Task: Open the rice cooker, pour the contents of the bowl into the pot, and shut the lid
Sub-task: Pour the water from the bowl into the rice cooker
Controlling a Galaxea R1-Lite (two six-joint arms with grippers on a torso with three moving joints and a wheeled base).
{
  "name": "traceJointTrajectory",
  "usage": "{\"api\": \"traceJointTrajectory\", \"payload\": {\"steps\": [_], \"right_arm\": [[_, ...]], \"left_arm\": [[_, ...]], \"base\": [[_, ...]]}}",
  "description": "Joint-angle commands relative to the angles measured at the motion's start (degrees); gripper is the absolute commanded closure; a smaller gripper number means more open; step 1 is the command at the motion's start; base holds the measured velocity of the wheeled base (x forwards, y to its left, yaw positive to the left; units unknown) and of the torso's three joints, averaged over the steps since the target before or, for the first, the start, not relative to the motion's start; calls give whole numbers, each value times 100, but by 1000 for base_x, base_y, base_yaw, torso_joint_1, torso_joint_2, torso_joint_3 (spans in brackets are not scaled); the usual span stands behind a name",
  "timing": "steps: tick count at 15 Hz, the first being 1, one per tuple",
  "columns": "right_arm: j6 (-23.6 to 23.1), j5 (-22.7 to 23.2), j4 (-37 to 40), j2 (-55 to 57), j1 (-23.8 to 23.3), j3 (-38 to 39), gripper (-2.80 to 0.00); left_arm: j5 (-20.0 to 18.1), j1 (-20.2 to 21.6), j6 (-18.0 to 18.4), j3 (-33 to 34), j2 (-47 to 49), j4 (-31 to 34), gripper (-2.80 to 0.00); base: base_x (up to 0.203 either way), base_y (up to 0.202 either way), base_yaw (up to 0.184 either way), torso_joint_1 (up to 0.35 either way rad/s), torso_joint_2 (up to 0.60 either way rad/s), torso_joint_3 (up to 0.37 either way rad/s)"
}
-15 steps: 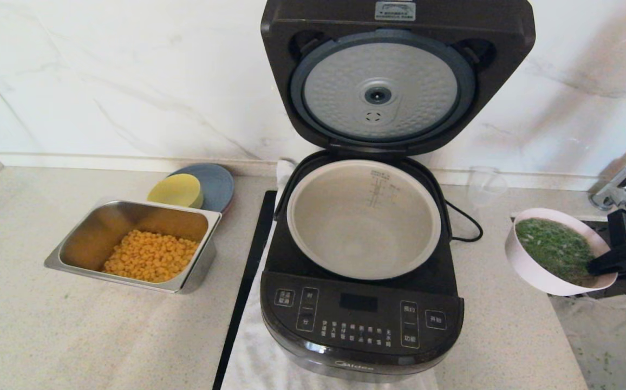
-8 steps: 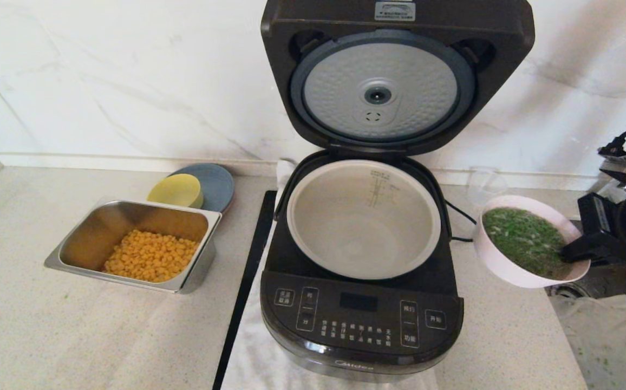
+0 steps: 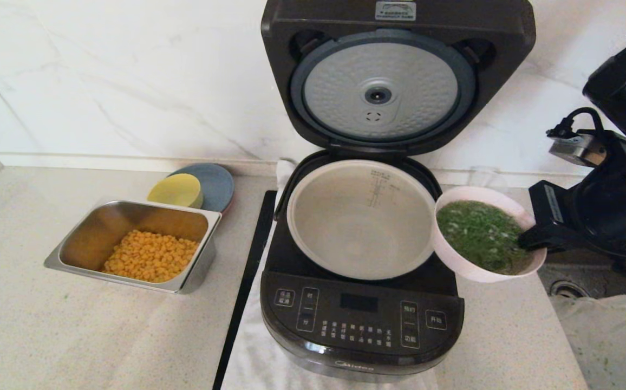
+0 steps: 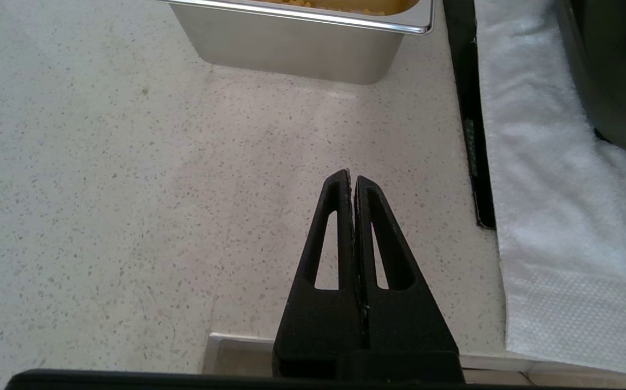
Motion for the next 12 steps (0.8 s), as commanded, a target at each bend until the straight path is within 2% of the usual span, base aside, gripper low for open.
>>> {"api": "traceJointTrajectory", "payload": {"steps": [1,8,12], "right_arm": [[90,4,124,242,301,-286,0],[364,-18,436,1077,879,-1392,0],[414,-398,186,1322,1192,-1414,0]], "left_arm": [[0,0,1,-1,-4,0,0],[0,0,1,-1,-4,0,0],[0,0,1,-1,-4,0,0]], "base": [[0,0,0,0,0,0],[0,0,0,0,0,0],[0,0,0,0,0,0]]}}
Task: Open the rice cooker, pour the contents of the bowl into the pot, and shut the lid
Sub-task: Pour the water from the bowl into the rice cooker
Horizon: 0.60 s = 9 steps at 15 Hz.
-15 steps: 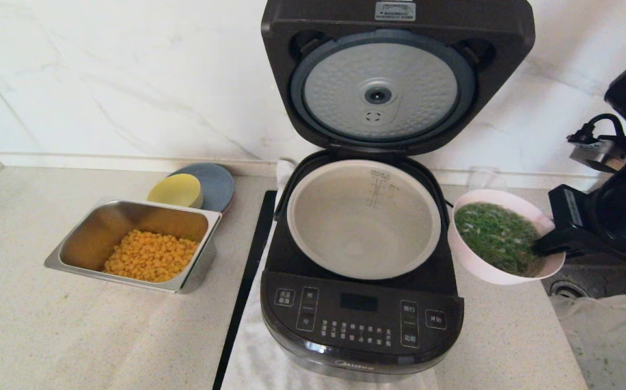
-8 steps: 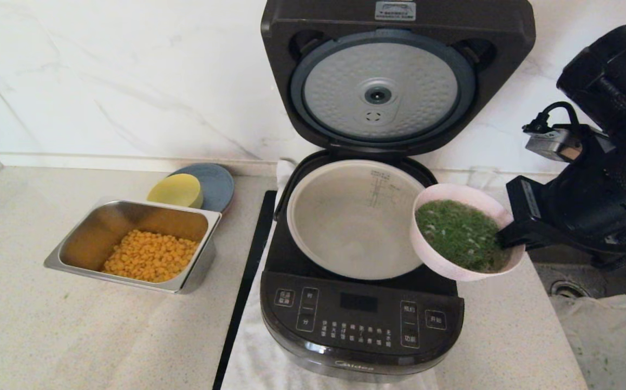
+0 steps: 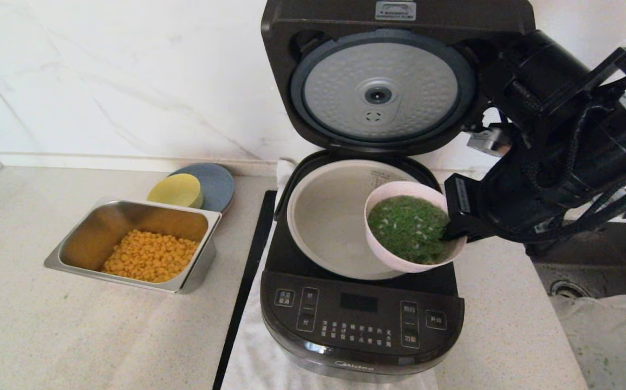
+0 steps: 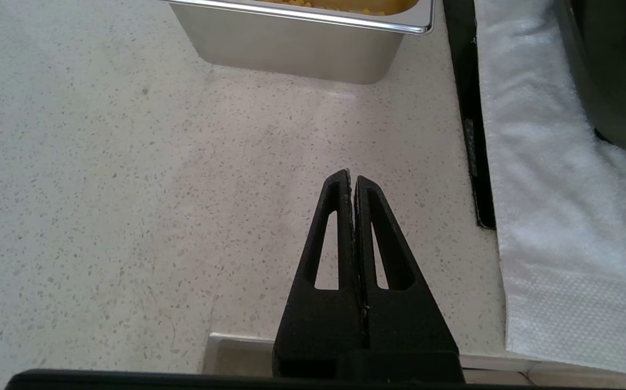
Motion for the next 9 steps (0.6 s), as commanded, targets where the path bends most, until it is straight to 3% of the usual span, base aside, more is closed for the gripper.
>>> {"api": "traceJointTrajectory", "payload": {"steps": [1,6,9], "right_arm": [[23,-34,-92,180,96,-22,0],[34,-73,-322,279,261,-49,0],[25,-428,-560,439,437,-51,0]], "left_arm": [[-4,0,2,-1,-4,0,0],[4,0,2,-1,-4,0,0],[5,0,2,-1,-4,0,0]], "base": [[0,0,0,0,0,0],[0,0,0,0,0,0],[0,0,0,0,0,0]]}}
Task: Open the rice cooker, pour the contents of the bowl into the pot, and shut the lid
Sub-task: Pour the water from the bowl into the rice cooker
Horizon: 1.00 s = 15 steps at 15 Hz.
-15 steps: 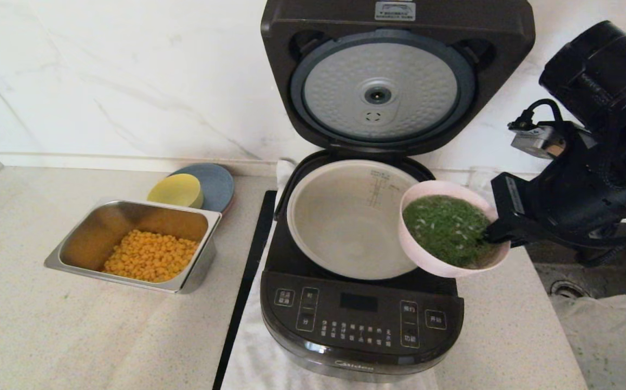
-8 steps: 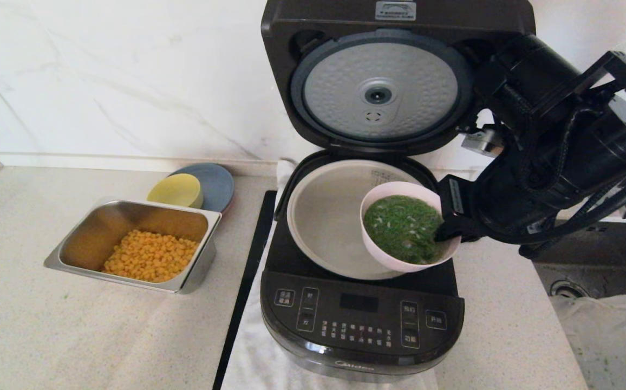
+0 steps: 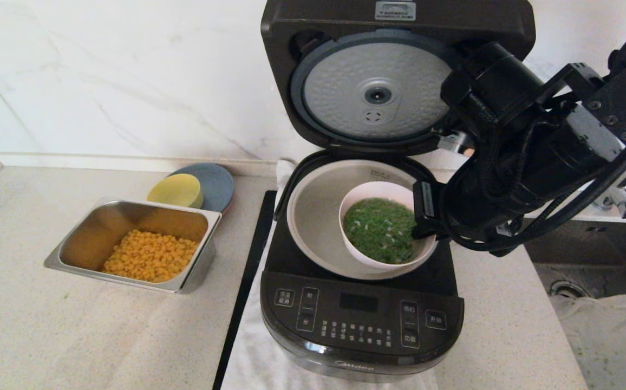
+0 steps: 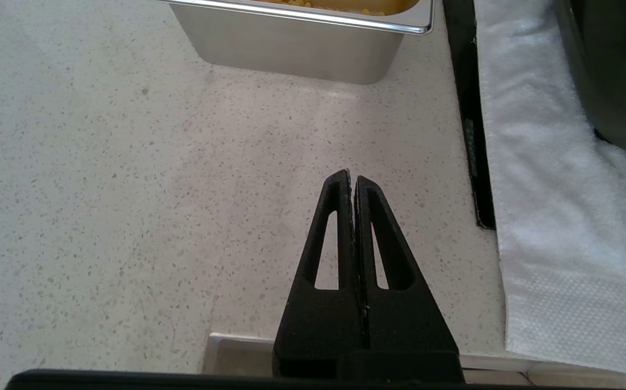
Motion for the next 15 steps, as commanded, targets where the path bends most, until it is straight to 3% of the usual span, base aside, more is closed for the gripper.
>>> {"api": "traceJointTrajectory", "payload": {"steps": [1,13,15], "right_arm": [[19,-122,-76,173,133,-4,0],[28,-158,-690,587,189,-4,0],[12,-445,-874,580,172,-5,0]], "left_arm": [[-6,0,2,-1,-4,3,0],[2,0,2,-1,-4,3,0],[2,0,2,-1,-4,3,0]], "base": [[0,0,0,0,0,0],[0,0,0,0,0,0],[0,0,0,0,0,0]]}}
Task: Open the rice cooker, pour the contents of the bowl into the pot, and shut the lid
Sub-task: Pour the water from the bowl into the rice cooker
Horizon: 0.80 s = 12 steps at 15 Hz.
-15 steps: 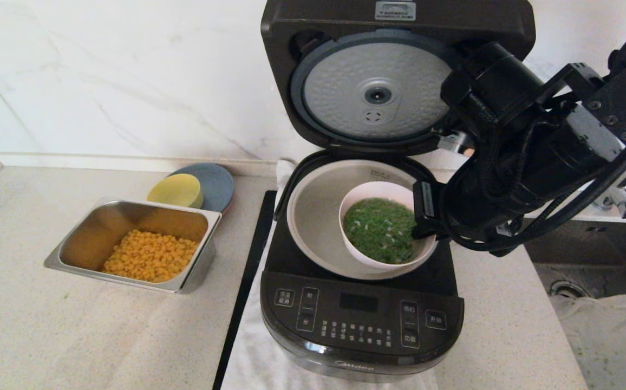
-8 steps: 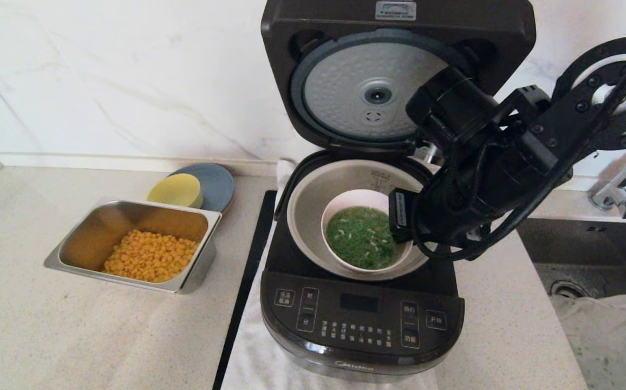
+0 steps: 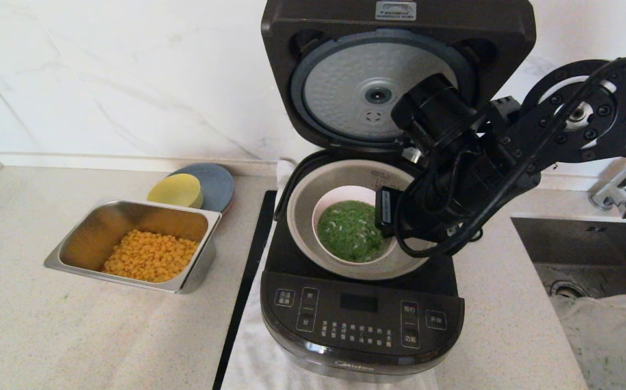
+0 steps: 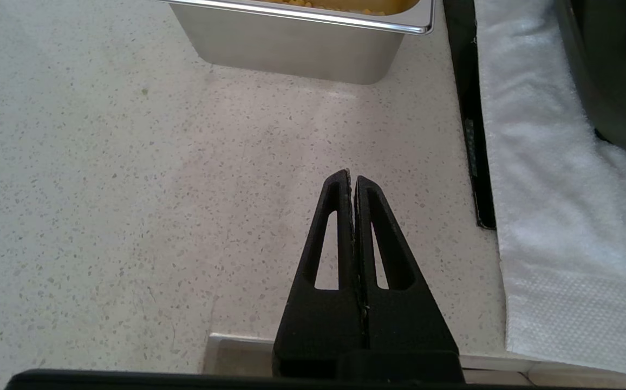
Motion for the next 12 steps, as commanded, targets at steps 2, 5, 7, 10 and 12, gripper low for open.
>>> {"api": "traceJointTrajectory", "payload": {"steps": [2,5,7,10,12], "right_arm": [[-12,-608,-248,77,-5,5,0],[-19,-1122,-325,85,24,8,0],[-35,-1479,-333,50,27,22,0],[-203,-2069,-342,24,109,44,0],[-497,-2456,-439,22,232,58,0]], "left_arm": [[-8,0,2,-1,-4,3,0],[0,0,2,-1,-4,3,0],[0,0,2,-1,-4,3,0],[0,0,2,-1,-4,3,0],[0,0,2,-1,-4,3,0]], "base": [[0,0,0,0,0,0],[0,0,0,0,0,0],[0,0,0,0,0,0],[0,0,0,0,0,0],[0,0,0,0,0,0]]}}
